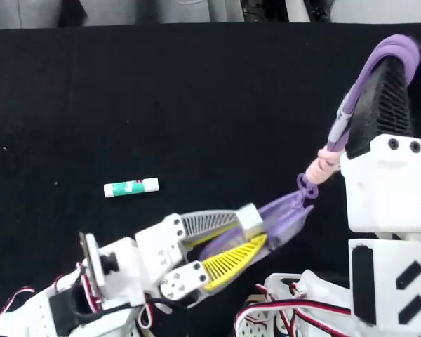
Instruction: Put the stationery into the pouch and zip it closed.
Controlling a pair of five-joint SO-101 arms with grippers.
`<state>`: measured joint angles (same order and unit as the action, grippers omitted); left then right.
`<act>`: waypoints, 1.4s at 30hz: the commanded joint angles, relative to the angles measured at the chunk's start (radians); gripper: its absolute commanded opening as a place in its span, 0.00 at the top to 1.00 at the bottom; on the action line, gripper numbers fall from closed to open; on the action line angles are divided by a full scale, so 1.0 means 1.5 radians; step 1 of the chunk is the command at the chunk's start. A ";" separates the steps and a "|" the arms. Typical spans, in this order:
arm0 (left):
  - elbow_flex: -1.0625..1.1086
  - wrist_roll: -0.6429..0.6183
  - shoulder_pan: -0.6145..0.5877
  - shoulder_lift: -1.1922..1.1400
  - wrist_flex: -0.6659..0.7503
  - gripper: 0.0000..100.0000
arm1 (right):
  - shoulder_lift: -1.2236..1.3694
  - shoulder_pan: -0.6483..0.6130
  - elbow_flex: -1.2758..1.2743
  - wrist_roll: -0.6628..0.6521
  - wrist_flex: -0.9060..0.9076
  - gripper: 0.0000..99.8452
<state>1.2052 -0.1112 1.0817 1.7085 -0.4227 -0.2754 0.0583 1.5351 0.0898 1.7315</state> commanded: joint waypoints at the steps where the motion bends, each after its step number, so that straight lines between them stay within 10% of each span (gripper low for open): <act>1: 0.004 0.027 -0.004 0.006 -0.002 0.97 | 0.011 0.005 0.006 -0.006 0.018 0.99; 13: 0.085 0.027 -0.050 0.006 -0.001 0.90 | 0.011 0.005 0.006 -0.006 0.018 0.99; 21: -0.093 0.032 -0.047 -0.037 -0.180 0.87 | 0.011 0.005 0.006 -0.006 0.018 0.99; 42: -0.397 0.032 -0.109 -0.317 -0.230 0.84 | 0.011 0.008 0.006 -0.007 0.018 0.99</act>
<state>0.7403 -0.0729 1.0111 1.2359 -0.7142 -0.2754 0.0583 1.5351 0.0882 1.7315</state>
